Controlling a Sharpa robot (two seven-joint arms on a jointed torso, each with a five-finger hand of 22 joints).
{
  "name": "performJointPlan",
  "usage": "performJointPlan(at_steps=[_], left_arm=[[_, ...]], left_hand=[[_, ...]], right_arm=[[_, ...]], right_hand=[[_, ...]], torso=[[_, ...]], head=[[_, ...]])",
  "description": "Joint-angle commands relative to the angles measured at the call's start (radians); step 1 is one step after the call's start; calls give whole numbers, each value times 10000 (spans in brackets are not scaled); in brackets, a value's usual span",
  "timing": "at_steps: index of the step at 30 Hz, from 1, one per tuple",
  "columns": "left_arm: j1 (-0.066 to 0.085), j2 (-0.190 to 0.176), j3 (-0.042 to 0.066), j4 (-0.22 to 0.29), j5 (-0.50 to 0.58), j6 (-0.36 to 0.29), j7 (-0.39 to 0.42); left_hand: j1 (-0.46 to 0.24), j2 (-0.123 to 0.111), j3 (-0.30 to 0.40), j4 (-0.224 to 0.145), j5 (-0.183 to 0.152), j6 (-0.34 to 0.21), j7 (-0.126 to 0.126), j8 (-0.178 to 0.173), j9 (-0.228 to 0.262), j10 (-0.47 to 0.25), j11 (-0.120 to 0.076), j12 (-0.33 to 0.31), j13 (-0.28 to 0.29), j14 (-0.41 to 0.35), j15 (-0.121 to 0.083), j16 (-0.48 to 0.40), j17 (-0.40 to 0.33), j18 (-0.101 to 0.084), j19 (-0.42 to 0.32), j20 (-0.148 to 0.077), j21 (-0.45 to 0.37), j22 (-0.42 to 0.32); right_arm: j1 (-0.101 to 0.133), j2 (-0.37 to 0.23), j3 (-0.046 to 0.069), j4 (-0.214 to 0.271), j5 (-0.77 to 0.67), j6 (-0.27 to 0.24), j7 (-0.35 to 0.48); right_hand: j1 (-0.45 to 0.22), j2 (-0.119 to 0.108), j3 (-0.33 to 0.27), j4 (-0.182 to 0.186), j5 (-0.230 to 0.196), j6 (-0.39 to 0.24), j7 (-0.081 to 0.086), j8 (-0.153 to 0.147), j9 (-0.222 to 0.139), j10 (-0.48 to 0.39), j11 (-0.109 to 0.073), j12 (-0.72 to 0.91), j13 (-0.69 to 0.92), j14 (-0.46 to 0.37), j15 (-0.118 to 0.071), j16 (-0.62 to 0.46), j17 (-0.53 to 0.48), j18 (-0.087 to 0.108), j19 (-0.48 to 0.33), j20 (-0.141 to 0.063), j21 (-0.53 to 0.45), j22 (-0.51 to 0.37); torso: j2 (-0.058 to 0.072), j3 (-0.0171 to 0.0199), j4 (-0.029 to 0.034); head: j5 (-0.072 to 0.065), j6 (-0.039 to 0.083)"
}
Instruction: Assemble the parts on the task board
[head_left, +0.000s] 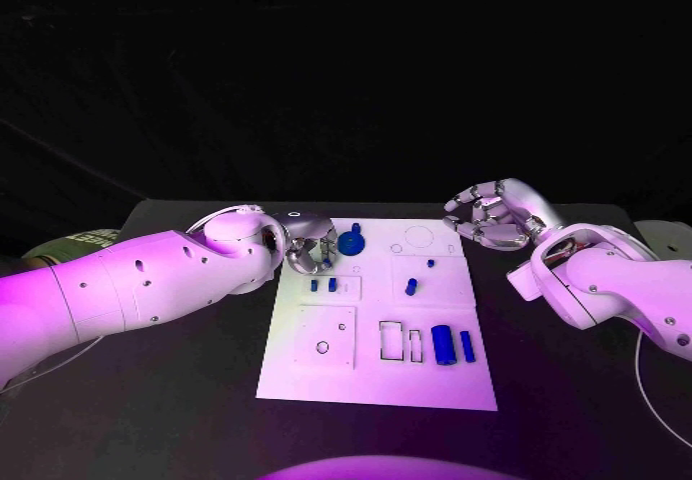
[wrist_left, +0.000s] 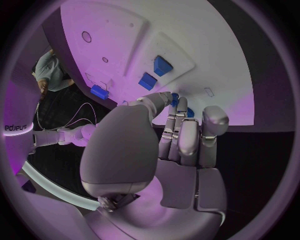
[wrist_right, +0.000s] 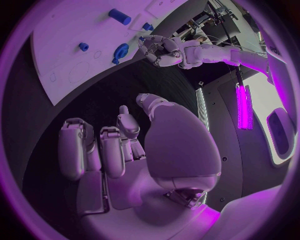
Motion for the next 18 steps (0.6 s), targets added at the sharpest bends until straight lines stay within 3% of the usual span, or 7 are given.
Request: performJointPlan(at_steps=[1,18], left_arm=[[-6,23,-1,26,27,64,24],[-6,47,-1,6,33,235,-65]], left_hand=[[-46,37,45,-52,-49,73,-14,-59,-6,93,8,-47,-5,41,-40,43,4,-180,46,-13,41,21],[-86,32,54,-93,-52,61,-2,-113,-27,107,20,-157,-25,20,-35,29,-52,-157,-25,-21,-22,-80]], right_arm=[[-6,7,1,2,-77,48,73],[-20,7,1,-9,-77,58,74]], right_hand=[[-52,7,69,4,34,8,-39,53,-14,60,14,17,0,712,-92,-61,1384,65,-18,-49,-32,1385],[-52,7,69,4,34,8,-39,53,-14,60,14,17,0,712,-92,-61,1384,65,-18,-49,-32,1385]], torso=[[-2,2,0],[-6,-4,4]], head=[[-12,-9],[-31,-23]])
